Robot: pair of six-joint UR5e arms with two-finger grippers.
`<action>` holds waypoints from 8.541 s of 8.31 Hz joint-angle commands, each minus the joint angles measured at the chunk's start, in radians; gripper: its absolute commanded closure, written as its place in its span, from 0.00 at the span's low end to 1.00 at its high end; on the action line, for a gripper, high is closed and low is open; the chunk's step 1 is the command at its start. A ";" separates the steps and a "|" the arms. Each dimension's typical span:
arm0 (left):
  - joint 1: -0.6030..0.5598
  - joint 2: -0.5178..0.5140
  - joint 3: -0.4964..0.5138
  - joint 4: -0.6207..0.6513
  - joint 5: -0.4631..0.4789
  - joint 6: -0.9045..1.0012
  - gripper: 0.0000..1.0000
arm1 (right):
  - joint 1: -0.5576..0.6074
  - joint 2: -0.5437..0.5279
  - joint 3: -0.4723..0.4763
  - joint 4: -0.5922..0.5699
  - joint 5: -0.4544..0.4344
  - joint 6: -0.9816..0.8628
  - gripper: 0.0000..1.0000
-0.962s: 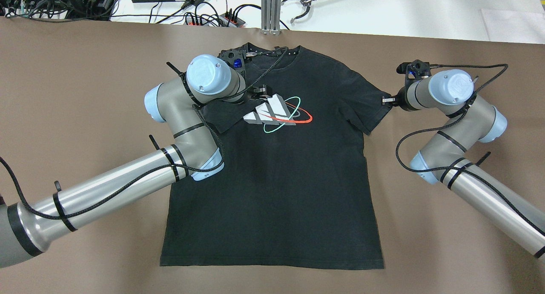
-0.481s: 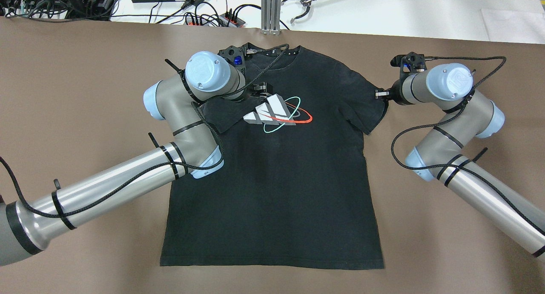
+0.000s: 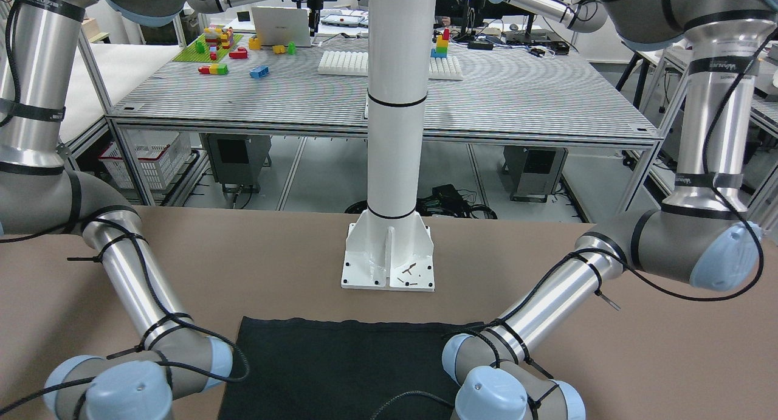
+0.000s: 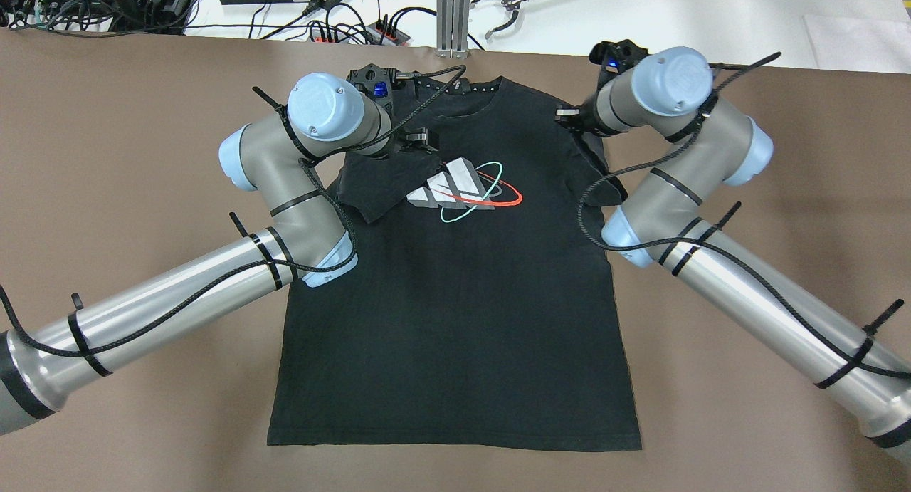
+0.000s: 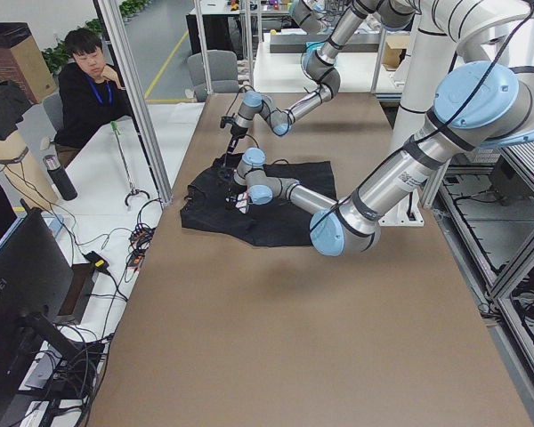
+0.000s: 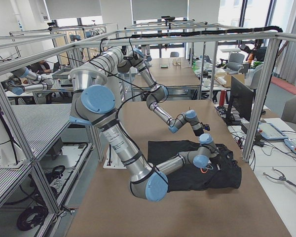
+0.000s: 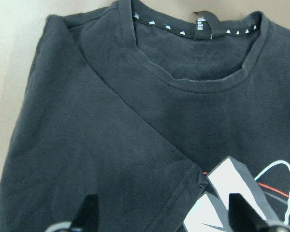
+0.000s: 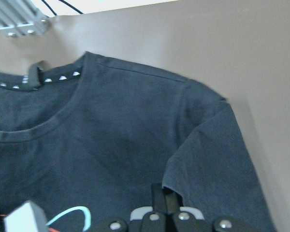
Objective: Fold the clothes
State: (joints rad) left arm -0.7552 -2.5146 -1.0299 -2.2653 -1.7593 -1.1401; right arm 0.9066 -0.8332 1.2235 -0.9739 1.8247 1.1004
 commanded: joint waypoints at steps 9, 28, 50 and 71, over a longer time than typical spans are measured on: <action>-0.038 0.043 -0.115 -0.008 -0.022 0.014 0.05 | -0.198 0.092 0.082 -0.115 -0.254 0.081 0.05; 0.669 0.930 -0.961 0.032 0.463 -0.606 0.05 | -0.816 -0.900 0.883 0.231 -0.634 0.727 0.07; 0.659 0.956 -1.088 0.045 0.466 -0.592 1.00 | -0.810 -0.931 0.844 0.221 -0.613 0.702 1.00; 0.189 0.728 -1.465 0.822 -0.435 -0.113 1.00 | -0.470 -0.824 1.286 -0.394 0.303 0.156 1.00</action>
State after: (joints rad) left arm -0.5368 -1.7765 -2.5377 -1.4430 -2.2634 -1.2569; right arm 0.3450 -1.6632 2.5223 -1.3214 2.1258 1.2550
